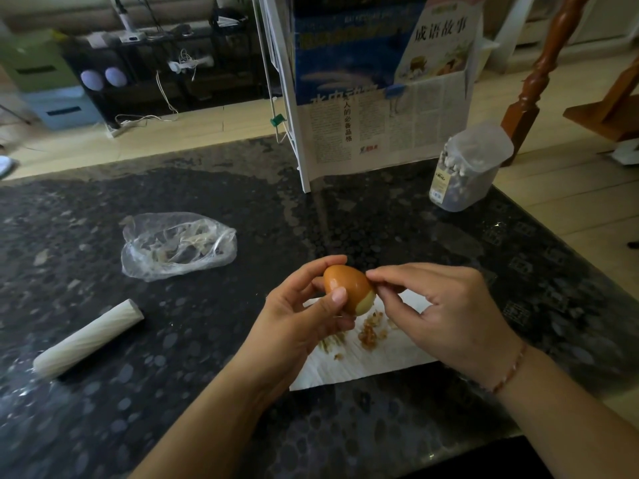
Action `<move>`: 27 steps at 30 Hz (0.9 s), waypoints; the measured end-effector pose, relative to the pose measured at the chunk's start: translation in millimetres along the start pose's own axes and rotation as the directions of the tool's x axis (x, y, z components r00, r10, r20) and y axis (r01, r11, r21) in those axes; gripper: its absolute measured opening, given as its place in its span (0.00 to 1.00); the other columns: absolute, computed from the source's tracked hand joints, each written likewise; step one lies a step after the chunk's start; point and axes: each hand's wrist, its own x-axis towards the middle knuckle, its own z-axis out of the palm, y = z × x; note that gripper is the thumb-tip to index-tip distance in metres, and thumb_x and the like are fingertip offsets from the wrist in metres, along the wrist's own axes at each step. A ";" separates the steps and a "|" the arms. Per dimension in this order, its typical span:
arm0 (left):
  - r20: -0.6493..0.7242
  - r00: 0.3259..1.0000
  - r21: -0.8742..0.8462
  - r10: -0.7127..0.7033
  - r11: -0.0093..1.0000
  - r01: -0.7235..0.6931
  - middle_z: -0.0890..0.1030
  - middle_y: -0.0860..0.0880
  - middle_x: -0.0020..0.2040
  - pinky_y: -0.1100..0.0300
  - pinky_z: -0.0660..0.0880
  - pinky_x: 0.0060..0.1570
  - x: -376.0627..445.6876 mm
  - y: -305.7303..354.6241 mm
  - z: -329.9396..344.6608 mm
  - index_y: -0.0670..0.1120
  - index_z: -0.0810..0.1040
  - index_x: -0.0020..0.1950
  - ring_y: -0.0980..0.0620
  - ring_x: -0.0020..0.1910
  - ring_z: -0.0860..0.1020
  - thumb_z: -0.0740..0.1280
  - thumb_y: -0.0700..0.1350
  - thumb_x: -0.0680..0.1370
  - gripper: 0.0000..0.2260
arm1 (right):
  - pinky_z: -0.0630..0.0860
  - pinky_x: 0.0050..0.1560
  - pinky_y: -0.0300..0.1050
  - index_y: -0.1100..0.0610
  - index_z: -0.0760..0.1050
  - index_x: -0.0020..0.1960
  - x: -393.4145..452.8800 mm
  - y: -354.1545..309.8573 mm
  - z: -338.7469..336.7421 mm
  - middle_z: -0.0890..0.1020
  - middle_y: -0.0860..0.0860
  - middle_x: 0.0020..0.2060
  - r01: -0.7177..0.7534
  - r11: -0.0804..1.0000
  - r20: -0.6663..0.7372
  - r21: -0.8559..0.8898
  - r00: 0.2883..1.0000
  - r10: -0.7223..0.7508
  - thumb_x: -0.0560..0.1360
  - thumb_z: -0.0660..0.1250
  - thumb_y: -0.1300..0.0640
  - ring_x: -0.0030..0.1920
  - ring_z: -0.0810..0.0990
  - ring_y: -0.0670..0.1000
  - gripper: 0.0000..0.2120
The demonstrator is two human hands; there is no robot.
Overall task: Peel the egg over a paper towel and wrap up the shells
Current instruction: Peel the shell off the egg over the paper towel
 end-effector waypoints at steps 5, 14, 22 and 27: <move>0.003 1.000 0.016 -0.011 1.000 0.011 0.77 0.37 0.61 0.55 0.79 0.50 0.3 0.9 1.1 0.52 0.82 0.61 0.44 0.52 0.83 0.75 0.48 0.68 0.21 | 0.77 0.55 0.32 0.60 0.80 0.58 0.6 0.0 -0.3 0.85 0.52 0.50 0.002 1.000 0.052 -0.023 0.999 -0.001 0.69 0.74 0.65 0.48 0.83 0.44 0.18; 0.077 0.997 0.025 -0.024 0.999 0.022 0.77 0.35 0.63 0.55 0.79 0.49 -0.2 -0.2 0.8 0.50 0.80 0.63 0.42 0.55 0.82 0.74 0.47 0.71 0.21 | 0.76 0.55 0.35 0.60 0.80 0.60 0.8 0.4 0.0 0.85 0.55 0.50 0.019 0.998 0.124 -0.064 0.992 -0.010 0.68 0.75 0.68 0.49 0.85 0.49 0.20; 0.046 0.999 0.029 -0.017 0.999 0.016 0.75 0.34 0.63 0.55 0.79 0.49 0.8 1.7 -1.3 0.52 0.80 0.63 0.44 0.53 0.82 0.74 0.48 0.70 0.21 | 0.75 0.54 0.28 0.61 0.82 0.55 -1.8 0.2 -4.6 0.86 0.52 0.49 -0.037 0.999 0.058 0.008 0.998 0.036 0.70 0.73 0.63 0.49 0.81 0.41 0.13; 0.007 1.000 0.090 -0.007 0.996 0.006 0.77 0.35 0.59 0.52 0.80 0.52 2.3 1.2 -0.1 0.53 0.81 0.62 0.43 0.52 0.81 0.75 0.50 0.68 0.22 | 0.78 0.53 0.34 0.62 0.81 0.56 -1.8 -1.5 -3.9 0.86 0.54 0.48 0.024 0.997 0.108 -0.074 0.994 -0.016 0.69 0.75 0.64 0.47 0.85 0.48 0.16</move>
